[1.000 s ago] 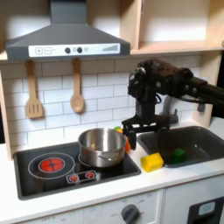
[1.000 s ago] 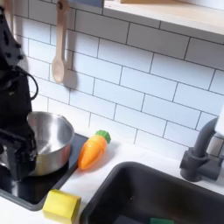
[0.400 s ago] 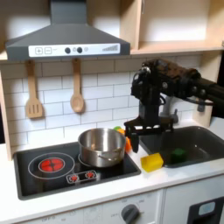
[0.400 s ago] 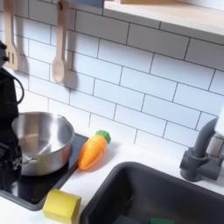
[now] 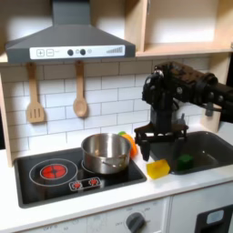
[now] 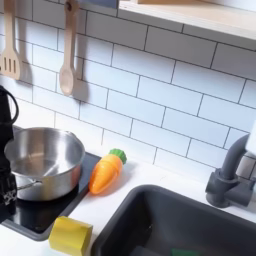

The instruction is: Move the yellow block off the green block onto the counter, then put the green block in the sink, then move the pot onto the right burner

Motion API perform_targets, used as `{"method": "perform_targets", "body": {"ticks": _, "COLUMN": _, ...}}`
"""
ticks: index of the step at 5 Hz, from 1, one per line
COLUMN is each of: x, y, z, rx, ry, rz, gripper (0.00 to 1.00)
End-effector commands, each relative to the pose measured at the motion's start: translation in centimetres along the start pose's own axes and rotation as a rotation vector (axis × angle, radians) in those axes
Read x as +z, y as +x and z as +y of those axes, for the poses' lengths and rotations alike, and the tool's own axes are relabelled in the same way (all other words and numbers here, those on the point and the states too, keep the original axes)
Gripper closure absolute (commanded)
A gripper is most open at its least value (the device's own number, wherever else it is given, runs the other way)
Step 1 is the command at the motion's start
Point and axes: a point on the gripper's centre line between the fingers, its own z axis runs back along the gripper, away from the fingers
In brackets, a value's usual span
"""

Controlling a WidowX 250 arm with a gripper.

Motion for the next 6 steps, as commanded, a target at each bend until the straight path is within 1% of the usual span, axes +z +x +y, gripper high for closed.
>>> {"method": "perform_targets", "body": {"ticks": 1, "x": 0.04, "y": 0.09, "z": -0.18, "rx": -0.002, "ry": -0.011, "rz": -0.006, "gripper": 0.00}}
{"method": "perform_targets", "body": {"ticks": 3, "x": 0.04, "y": 0.09, "z": -0.18, "rx": -0.013, "ry": -0.011, "rz": -0.006, "gripper": 0.00}}
{"method": "perform_targets", "body": {"ticks": 6, "x": 0.04, "y": 0.05, "z": -0.19, "rx": -0.011, "ry": -0.012, "rz": -0.007, "gripper": 0.00}}
